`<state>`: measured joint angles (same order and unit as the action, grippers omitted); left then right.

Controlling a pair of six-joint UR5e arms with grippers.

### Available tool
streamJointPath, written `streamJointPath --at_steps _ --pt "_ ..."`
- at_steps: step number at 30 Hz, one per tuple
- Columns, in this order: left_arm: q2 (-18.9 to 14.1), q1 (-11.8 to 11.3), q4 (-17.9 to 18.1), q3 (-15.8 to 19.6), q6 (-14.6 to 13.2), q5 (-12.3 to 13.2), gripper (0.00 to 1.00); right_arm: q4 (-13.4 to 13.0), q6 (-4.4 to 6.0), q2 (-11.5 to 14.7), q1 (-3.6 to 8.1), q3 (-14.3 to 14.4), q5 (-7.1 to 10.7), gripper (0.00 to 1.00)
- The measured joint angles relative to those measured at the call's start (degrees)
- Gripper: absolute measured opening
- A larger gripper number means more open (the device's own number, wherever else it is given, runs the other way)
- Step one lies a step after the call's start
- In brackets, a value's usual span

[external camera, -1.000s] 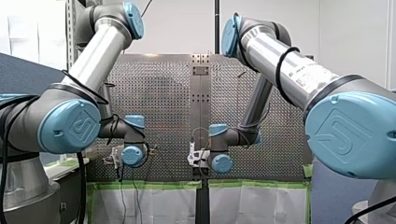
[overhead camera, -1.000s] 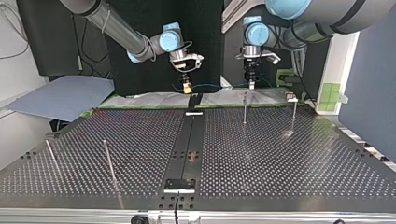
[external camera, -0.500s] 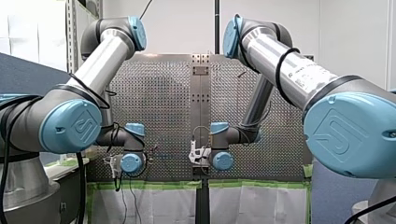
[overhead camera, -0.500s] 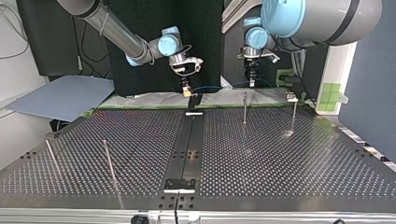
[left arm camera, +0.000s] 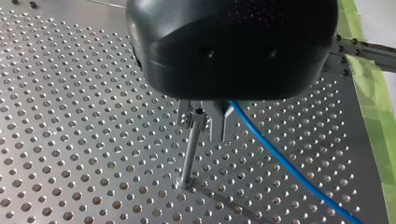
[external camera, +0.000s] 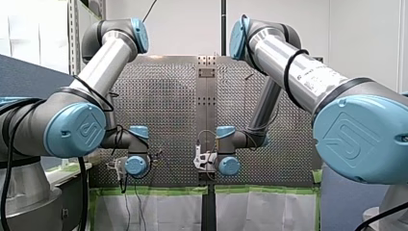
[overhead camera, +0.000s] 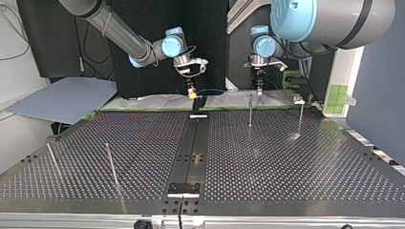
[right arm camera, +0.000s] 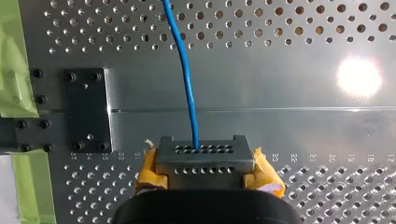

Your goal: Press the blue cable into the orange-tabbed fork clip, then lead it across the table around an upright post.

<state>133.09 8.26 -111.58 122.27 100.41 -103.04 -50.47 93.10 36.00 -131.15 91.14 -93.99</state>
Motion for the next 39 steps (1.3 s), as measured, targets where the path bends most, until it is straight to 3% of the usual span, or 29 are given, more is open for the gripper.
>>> streamJointPath --at_steps 11,24,30,39 --pt "0.0 -0.8 -2.1 -2.1 0.1 1.9 0.00 0.3 -0.04 0.0 0.62 -0.1 -0.19 0.00" --pt "0.0 -3.7 -9.4 -8.7 1.3 5.0 0.00 1.6 -0.39 0.0 2.28 -1.0 -0.16 0.00" --pt "0.1 -4.8 -12.4 -9.2 1.4 5.3 0.00 2.1 -1.04 -0.1 2.47 -1.1 -0.19 0.00" --pt "0.1 -5.2 -13.6 -8.9 1.1 5.8 0.00 2.3 -1.40 -1.0 2.68 -1.2 -0.29 0.00"
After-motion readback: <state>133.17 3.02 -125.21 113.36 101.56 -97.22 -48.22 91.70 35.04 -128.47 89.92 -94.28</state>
